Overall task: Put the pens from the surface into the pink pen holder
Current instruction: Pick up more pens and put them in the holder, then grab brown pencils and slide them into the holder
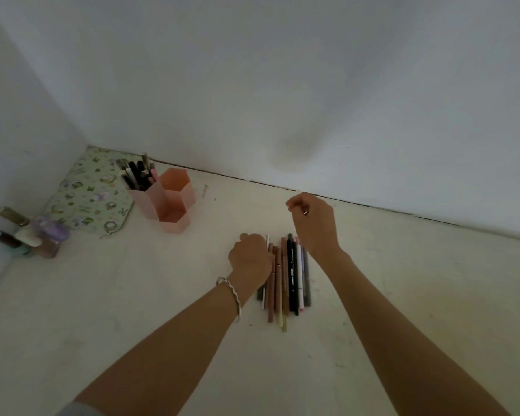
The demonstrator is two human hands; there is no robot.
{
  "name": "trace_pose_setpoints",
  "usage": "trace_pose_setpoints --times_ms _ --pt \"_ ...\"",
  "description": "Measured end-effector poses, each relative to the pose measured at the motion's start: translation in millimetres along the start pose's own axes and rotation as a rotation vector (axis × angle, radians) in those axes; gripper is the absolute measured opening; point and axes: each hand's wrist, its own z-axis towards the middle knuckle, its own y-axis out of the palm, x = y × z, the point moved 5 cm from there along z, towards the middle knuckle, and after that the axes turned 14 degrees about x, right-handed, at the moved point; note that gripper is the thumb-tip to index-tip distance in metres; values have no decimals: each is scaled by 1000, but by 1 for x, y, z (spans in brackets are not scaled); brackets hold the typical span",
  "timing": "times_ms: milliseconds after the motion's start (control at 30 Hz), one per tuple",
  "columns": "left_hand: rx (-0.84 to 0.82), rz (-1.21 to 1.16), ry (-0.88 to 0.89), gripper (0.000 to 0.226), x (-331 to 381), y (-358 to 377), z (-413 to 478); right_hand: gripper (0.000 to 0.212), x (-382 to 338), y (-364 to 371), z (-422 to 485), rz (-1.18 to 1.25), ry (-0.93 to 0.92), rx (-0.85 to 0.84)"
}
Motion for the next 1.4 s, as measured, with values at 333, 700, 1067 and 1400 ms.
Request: trace_pose_setpoints --times_ms 333,700,1067,1400 --pt "193 -322 7 17 -21 -80 34 30 14 42 -14 -370 -5 -342" --pt "681 -595 248 33 -70 -199 54 12 -18 86 -24 -319 24 -288" --pt "689 -176 238 17 -107 -217 96 12 -136 23 28 466 115 303" --pt "625 -54 133 26 -130 -222 118 13 -149 72 13 522 31 337"
